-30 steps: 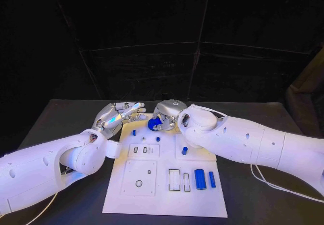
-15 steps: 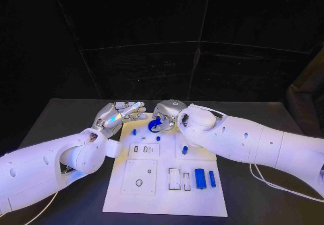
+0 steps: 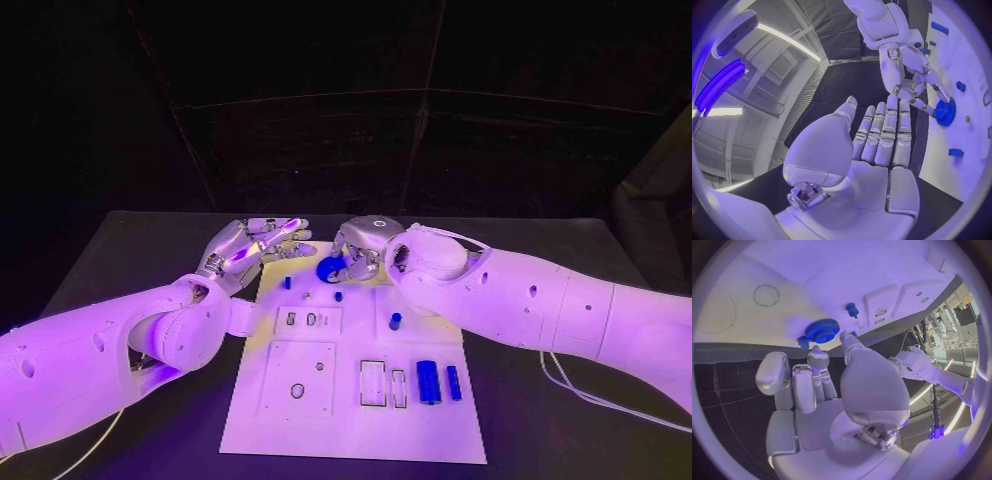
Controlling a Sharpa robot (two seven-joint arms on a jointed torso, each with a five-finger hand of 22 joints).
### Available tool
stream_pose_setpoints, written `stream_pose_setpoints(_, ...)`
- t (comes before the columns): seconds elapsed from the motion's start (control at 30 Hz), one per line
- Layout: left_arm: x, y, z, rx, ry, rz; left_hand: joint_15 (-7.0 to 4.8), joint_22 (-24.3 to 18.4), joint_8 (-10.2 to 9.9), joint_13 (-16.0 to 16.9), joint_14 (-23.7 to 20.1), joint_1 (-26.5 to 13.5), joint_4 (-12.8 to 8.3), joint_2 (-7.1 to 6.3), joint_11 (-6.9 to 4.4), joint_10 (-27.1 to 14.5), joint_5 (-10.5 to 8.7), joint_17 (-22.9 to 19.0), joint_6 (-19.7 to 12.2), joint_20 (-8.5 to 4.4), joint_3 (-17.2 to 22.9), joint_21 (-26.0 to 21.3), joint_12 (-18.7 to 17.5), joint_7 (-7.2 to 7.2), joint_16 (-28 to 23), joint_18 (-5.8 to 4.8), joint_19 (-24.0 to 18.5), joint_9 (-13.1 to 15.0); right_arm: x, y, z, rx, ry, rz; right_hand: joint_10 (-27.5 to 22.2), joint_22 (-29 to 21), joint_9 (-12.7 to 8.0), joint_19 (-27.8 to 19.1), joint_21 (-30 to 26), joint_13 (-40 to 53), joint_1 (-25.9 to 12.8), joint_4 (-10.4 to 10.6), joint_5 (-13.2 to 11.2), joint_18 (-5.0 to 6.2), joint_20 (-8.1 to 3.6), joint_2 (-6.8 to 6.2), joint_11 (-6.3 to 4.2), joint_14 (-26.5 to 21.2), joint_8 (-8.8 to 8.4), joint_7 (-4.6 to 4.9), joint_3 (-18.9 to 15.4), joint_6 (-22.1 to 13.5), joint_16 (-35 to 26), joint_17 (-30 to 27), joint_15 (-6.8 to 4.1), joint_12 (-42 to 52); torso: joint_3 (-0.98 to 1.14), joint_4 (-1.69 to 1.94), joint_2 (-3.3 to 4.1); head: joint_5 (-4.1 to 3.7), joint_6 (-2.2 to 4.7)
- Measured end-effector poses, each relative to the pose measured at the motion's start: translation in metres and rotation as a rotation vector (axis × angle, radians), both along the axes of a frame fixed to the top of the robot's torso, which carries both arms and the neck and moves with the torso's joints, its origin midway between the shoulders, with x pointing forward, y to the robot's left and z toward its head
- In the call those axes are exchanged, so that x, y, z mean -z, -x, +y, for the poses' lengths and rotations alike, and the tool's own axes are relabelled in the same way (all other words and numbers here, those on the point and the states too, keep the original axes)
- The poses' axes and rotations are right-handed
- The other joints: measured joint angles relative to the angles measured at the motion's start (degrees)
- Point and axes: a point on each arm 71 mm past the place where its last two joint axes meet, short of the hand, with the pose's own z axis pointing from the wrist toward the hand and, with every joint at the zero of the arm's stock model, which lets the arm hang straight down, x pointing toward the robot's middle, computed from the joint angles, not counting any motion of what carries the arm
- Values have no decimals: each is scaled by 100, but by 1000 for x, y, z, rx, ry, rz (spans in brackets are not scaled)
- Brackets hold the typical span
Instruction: Assemble the parts on the task board
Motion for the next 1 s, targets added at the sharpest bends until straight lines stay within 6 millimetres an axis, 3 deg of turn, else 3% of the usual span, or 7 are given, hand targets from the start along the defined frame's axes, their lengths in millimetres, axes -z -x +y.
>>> stream_pose_setpoints(0.1, 0, 0, 1, -1, -1, 1, 0, 0, 0, 0, 0, 0, 0, 0, 0, 0, 0, 0, 0, 0, 0, 0, 0, 0, 0, 0, 0, 0, -2, 3, -10, 3, -22, -14, 101, 37, 0, 0, 19, 134, 82, -19, 197, 0, 0, 82, 1, 0, 0, -7, -30, 7, 19, 0, 0, 139, 2, -2, -1, 1, 11)
stream_pose_setpoints(0.23, 0, -1, 3, -7, -4, 1, 0, 0, 0, 0, 0, 0, 0, 0, 0, 0, 0, 5, 0, 0, 0, 0, 0, 0, 0, 0, 0, 0, -8, 9, -42, 15, -87, -42, 101, -4, 0, 0, 19, 131, 304, -104, 282, 0, 0, 108, 1, 0, 0, -7, -37, 7, 14, 0, 0, 141, 12, -16, -9, 1, 31)
stream_pose_setpoints(0.37, 1, -1, 5, -11, -6, 2, 0, 0, 0, 0, 0, 0, 0, 0, 0, 0, 0, 5, 0, 0, 0, 0, 0, 0, 0, -1, 0, 0, -14, 17, -79, 16, -169, -39, 38, -74, -6, 0, -7, 75, 540, -253, 471, 1, 0, 89, 17, 0, 0, 9, -32, -62, -14, 0, 0, 80, 19, -44, -21, 3, 50)
stream_pose_setpoints(0.5, 1, -1, 6, -13, -7, 2, 0, 0, 0, 0, 0, 0, 0, 0, 0, 0, 0, 5, 0, 0, 0, 0, 0, 0, 0, -1, 0, 0, -17, 23, -127, 46, -233, -8, -18, -90, -6, -20, -7, 23, 635, -336, 482, 0, 20, 40, 10, 0, 0, 14, -58, -67, -44, 0, 0, 1, 37, -84, -41, 3, 70)
stream_pose_setpoints(0.6, 1, -1, 6, -13, -7, 2, 0, 0, 0, 0, 0, 0, 0, 0, 0, 0, 0, 5, 0, 0, 0, 0, 0, 0, 0, -1, 0, 0, -17, 24, -158, 84, -267, 15, -26, -107, -6, -20, -30, -12, 693, -365, 482, -1, 20, 28, 22, 0, 0, 28, -76, -81, -50, 0, 0, -21, 52, -119, -54, -47, 83)
stream_pose_setpoints(0.8, 1, -3, 5, -13, -7, 2, 0, -3, 0, 0, 0, 0, 0, 0, 0, 0, 0, 4, 0, 0, 0, -22, 0, 0, 0, -1, 0, 0, -16, 23, -188, 117, -307, 43, -66, -133, -6, -41, -51, -53, 749, -404, 482, 0, 40, 20, 21, 0, 0, 33, -115, -118, -50, -1, 0, -83, 87, -167, -63, -116, 96)
stream_pose_setpoints(1.0, 2, -4, 5, -15, -8, 2, 0, -5, 0, 0, 0, 0, 0, 0, 0, 0, 0, 4, 0, 0, 0, -22, 0, 0, 0, -1, 0, 0, -10, 18, -202, 145, -315, 62, -87, -162, -14, -41, -50, -98, 776, -420, 481, 0, 40, 5, 42, 11, 0, 44, -132, -219, -50, -1, 11, -119, 96, -172, -62, -177, 88)
